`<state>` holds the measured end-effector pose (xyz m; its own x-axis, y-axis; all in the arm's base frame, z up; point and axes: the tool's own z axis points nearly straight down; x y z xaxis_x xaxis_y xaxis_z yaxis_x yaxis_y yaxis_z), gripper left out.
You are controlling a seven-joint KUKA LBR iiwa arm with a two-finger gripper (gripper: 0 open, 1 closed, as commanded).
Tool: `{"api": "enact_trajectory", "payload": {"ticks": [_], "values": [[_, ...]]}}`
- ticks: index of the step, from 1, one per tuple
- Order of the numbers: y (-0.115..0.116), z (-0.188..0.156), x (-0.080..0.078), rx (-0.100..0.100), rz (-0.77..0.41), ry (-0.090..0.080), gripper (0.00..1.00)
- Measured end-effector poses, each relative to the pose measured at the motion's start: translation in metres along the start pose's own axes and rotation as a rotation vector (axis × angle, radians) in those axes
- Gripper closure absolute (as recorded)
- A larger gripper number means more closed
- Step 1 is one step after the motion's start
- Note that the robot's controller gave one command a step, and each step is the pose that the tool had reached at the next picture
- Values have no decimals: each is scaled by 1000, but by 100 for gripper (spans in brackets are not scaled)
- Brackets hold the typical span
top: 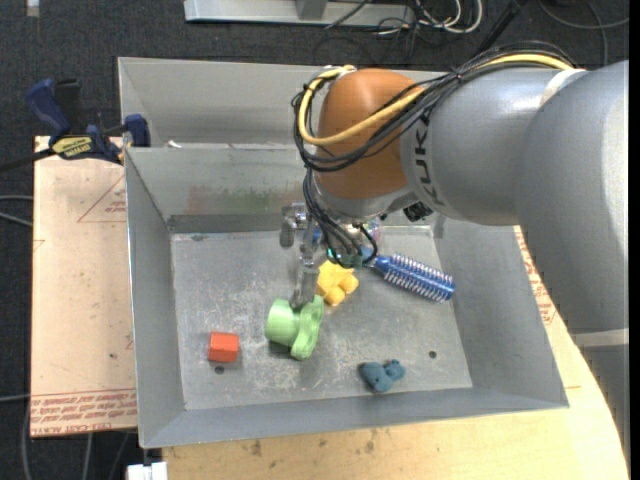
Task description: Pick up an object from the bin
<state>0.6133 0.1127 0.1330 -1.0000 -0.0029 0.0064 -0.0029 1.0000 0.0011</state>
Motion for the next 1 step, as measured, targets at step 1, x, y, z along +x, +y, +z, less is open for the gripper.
{"api": "enact_trajectory", "payload": {"ticks": [1], "values": [[-52, 65, 77, 2, -209, -2, 0]]}}
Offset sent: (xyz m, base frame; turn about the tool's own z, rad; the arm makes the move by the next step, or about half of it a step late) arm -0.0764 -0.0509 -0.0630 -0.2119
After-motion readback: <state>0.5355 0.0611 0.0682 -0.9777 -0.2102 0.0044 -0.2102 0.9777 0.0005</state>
